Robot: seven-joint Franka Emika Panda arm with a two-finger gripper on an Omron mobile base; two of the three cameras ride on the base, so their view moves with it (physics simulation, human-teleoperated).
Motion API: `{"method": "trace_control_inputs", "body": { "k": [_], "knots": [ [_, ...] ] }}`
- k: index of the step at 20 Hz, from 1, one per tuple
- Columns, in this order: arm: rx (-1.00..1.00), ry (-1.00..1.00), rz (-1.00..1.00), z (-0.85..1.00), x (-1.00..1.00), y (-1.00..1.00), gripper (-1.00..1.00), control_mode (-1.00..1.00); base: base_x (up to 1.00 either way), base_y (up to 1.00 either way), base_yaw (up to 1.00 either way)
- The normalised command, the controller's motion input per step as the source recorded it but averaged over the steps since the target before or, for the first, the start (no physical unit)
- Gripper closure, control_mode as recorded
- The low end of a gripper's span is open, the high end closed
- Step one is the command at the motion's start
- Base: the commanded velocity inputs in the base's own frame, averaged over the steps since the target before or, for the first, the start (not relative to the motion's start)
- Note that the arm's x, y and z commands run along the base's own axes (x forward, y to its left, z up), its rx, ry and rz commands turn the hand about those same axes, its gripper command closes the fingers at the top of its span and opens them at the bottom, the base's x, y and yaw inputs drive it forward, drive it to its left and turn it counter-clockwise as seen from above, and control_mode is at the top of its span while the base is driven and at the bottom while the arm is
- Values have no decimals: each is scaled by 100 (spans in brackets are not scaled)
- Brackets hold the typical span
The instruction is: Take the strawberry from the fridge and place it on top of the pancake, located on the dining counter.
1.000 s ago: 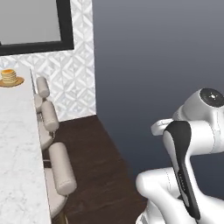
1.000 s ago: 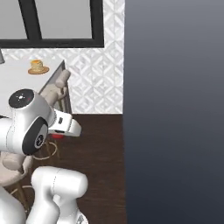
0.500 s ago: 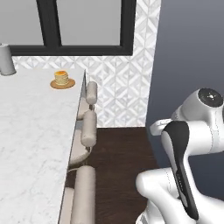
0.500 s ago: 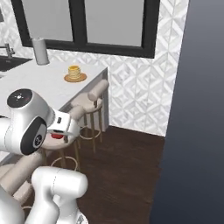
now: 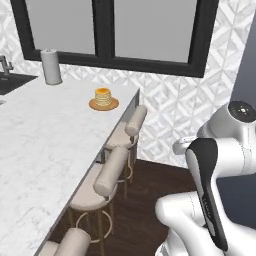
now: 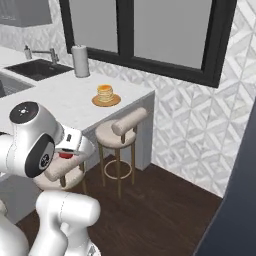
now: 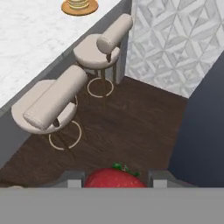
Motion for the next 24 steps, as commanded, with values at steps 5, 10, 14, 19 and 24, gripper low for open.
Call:
{"method": "trace_control_inputs", "body": {
  "k": [5,10,14,19,24],
  "knots": [
    [0,0,0,0,0,0,100,100,97,-72,64],
    [0,0,0,0,0,0,100,100,50,-84,70],
    [0,0,0,0,0,0,100,100,0,-100,64],
    [0,0,0,0,0,0,100,100,1,-100,55],
    [0,0,0,0,0,0,100,100,16,-99,57]
  ]
}}
